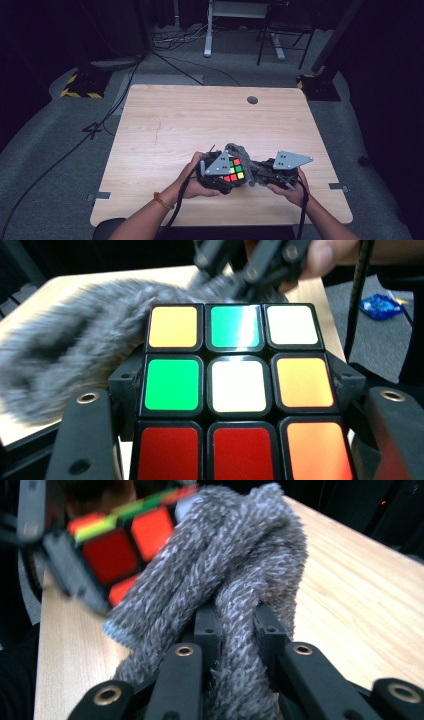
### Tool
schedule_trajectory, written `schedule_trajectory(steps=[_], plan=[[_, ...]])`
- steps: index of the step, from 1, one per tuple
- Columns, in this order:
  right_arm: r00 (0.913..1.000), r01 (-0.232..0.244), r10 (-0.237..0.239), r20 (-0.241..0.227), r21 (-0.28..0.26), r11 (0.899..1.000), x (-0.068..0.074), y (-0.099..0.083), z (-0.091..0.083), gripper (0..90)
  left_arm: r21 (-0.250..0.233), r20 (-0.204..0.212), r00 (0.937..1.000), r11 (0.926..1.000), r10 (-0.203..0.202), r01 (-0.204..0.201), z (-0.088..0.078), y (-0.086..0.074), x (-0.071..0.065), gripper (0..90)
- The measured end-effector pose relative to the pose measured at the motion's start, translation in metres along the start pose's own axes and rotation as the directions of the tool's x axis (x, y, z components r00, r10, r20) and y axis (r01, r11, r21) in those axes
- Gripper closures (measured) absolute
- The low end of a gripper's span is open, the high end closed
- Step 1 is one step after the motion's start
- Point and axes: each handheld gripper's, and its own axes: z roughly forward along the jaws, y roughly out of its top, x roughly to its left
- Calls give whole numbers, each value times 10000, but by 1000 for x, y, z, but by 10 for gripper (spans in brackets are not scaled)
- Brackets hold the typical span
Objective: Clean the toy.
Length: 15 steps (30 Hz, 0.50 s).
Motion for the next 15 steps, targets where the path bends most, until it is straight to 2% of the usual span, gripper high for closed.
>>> schedule_trajectory(steps=[4,7,11,13,15], plan=[[9996,14,-9,-291,170,9999,4,-1,4,774,-300,-416,9988,9993,-257,245,-13,-3,10,332],[9986,137,-128,-508,179,9997,8,0,6,773,-462,-425,9977,9976,-531,512,-17,-7,16,332],[9963,293,-315,-801,-283,9992,12,4,2,772,-235,-317,9980,9983,-538,531,-14,-11,17,332],[9944,326,-383,-981,-589,9977,14,7,-1,772,71,-224,9993,9995,-310,312,-7,-11,13,332],[9946,480,-536,-887,-646,9968,16,10,-3,772,202,-84,9998,9996,-187,188,-3,-10,10,331]])
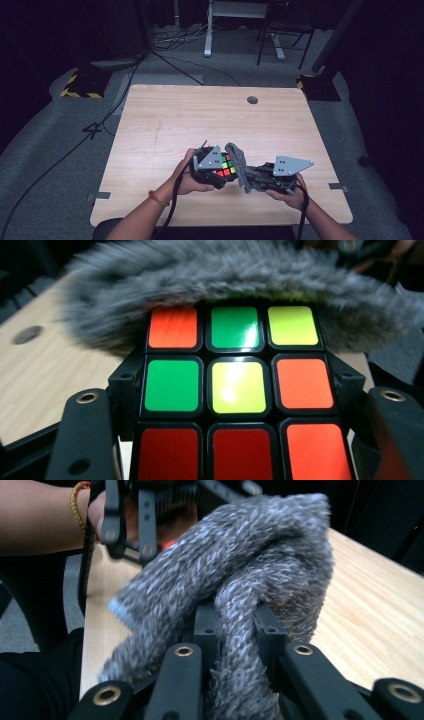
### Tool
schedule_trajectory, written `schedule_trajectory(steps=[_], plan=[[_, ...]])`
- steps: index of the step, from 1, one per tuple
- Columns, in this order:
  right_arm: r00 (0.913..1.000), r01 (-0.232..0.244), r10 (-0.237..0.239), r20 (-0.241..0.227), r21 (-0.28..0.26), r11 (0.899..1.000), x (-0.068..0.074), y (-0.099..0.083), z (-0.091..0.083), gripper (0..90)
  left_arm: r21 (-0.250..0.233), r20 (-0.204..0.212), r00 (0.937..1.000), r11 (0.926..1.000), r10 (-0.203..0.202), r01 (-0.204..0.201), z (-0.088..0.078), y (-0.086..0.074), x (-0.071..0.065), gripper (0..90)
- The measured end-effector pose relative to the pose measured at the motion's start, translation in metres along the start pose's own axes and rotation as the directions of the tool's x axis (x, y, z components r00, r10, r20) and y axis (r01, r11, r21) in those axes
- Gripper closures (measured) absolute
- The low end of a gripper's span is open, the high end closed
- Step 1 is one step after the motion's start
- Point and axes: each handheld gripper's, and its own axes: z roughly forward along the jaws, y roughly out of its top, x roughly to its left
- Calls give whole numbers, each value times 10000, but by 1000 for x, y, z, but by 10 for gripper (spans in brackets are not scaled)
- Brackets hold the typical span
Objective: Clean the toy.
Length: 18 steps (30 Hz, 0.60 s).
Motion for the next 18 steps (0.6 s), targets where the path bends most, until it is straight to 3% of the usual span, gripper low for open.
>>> schedule_trajectory(steps=[7,11,13,18], plan=[[10000,-19,20,17,-275,9996,-1,2,-3,773,452,260,9992,9985,313,-324,13,2,-11,328],[10000,64,-64,-9,-200,9998,2,4,2,773,993,541,9967,9929,605,-657,26,1,-18,328],[9999,126,-126,53,-95,9999,4,4,4,772,1352,483,9955,9870,811,-870,33,1,-21,329],[9990,51,-64,446,301,9995,-3,0,5,771,1160,291,9978,9913,594,-624,28,0,-12,331]])
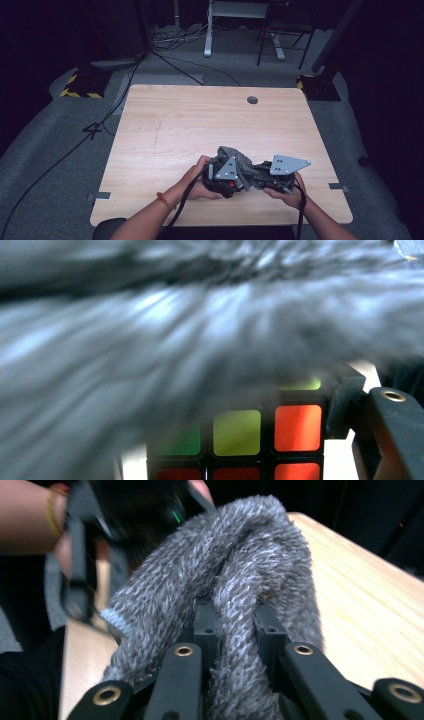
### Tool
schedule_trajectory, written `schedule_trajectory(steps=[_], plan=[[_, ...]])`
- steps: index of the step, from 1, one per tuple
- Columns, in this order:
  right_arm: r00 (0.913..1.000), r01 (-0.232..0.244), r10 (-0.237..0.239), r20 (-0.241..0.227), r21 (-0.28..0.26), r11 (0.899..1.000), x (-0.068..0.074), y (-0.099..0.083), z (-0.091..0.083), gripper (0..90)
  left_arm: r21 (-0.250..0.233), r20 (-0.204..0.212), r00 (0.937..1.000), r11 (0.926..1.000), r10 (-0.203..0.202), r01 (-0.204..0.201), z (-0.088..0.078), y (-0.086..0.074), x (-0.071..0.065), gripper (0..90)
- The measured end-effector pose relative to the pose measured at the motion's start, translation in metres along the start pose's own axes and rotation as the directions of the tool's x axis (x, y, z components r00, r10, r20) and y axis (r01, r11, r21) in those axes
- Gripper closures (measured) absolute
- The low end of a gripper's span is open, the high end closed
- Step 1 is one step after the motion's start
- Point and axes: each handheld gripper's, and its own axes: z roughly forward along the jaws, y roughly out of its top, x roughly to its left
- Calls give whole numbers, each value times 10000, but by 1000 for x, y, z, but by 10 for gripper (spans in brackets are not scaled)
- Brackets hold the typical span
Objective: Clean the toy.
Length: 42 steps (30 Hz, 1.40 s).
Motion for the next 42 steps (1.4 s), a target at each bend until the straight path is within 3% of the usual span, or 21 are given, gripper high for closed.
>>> schedule_trajectory(steps=[5,7,10,12,14,17,20,22,25,29,32,34,39,42], plan=[[9979,-588,570,321,612,9964,-15,-16,2,772,-479,-308,9988,9982,-385,370,-16,-3,9,332],[9956,-930,921,151,700,9932,-20,-21,3,771,-689,-369,9980,9964,-510,484,-22,-3,11,332],[9950,-1001,1000,52,803,9917,-21,-24,6,771,-915,-429,9977,9946,-523,482,-28,-3,12,332],[9958,-913,915,-6,577,9941,-18,-22,6,771,-976,-405,9976,9939,-562,520,-29,-3,12,331],[9979,-643,640,98,348,9973,-14,-16,2,771,-705,-454,9983,9969,-370,337,-26,-3,11,331],[9987,-402,398,-311,-110,9991,-6,-7,-2,771,6,-411,9991,9999,109,-109,-13,-1,2,331],[9996,264,-262,-69,253,9993,6,0,2,771,423,-384,9980,9980,495,-479,-4,2,-4,331],[9998,192,-192,-14,280,9994,4,-1,2,771,143,-193,9996,9997,212,-209,-7,1,-1,332],[9993,-199,185,323,430,9989,-5,-6,0,771,-320,-236,9997,9995,-12,4,-15,2,2,332],[9954,-812,772,560,738,9940,-17,-16,1,771,-1030,-226,9996,9946,-177,153,-29,2,6,332],[9938,-1066,1036,410,805,9910,-20,-21,4,771,-1422,-243,9993,9896,-267,230,-36,3,7,332],[9906,-1359,1366,-110,479,9896,-20,-22,5,769,-1586,-182,9996,9871,-233,202,-37,3,7,332],[9894,-1349,1353,-531,102,9908,-16,-20,4,770,-1641,-76,9999,9864,-104,90,-37,2,6,329],[9842,-1633,1603,-758,-346,9860,-18,-20,0,770,-1626,-98,9998,9866,-162,144,-37,0,7,327]])
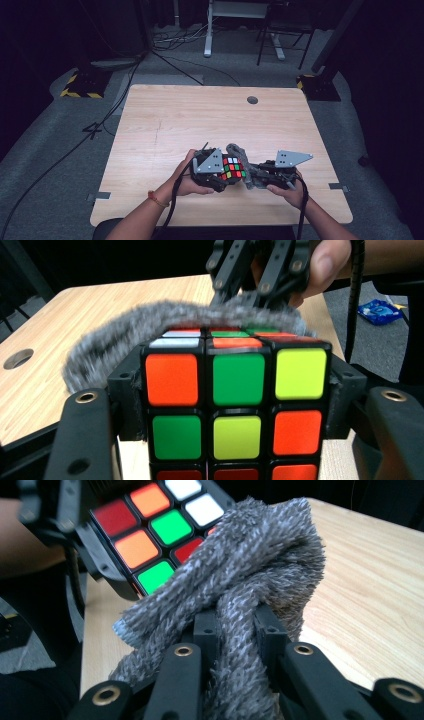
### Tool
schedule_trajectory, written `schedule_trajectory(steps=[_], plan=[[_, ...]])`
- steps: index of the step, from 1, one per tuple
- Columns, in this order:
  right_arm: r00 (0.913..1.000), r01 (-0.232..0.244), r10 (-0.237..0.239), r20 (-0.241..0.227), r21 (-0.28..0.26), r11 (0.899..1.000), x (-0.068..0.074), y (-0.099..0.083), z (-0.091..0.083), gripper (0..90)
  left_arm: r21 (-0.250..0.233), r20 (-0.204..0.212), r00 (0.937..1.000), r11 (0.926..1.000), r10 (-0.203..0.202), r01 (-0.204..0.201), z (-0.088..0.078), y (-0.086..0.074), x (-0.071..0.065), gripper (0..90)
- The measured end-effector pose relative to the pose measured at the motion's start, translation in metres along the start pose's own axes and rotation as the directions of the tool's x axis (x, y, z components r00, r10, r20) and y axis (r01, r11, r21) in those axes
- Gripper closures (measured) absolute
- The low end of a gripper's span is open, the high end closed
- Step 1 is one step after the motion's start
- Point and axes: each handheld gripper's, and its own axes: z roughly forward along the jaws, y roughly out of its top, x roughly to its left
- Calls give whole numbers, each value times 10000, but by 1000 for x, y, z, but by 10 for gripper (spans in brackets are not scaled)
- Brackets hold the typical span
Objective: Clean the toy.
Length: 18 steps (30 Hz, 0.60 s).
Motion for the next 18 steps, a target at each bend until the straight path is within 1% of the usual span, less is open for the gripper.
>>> schedule_trajectory(steps=[2,4,6,8,9,10,11,13,14,18], plan=[[10000,32,-32,-1,-150,9999,0,1,-2,771,51,28,10000,10000,-52,52,2,-1,0,326],[10000,80,-80,-3,-258,9996,1,2,-3,771,237,-6,10000,9997,33,-33,4,-2,0,326],[9999,112,-112,-4,-365,9993,2,3,-4,771,488,-81,9999,9987,122,-118,7,-2,-1,326],[9999,154,-156,-38,-494,9987,4,6,-5,771,842,-170,9996,9962,229,-214,12,-3,-3,326],[9996,255,-259,-68,-564,9981,6,7,-6,772,987,-180,9995,9948,278,-259,15,-3,-4,328],[9991,419,-421,-33,-505,9978,8,9,-5,772,1152,-253,9987,9925,433,-401,17,-2,-5,328],[9985,552,-551,40,-436,9975,10,10,-5,771,1241,-243,9989,9916,405,-372,19,-2,-6,328],[9974,720,-716,125,-352,9968,12,10,-4,772,1275,-280,9990,9914,348,-309,20,-2,-6,330],[9968,769,-762,255,-273,9967,12,10,-4,772,1213,-250,9992,9923,302,-270,19,-2,-4,331],[9957,791,-792,483,42,9969,9,8,-3,772,993,-424,9990,9950,155,-112,14,-2,-1,333]])
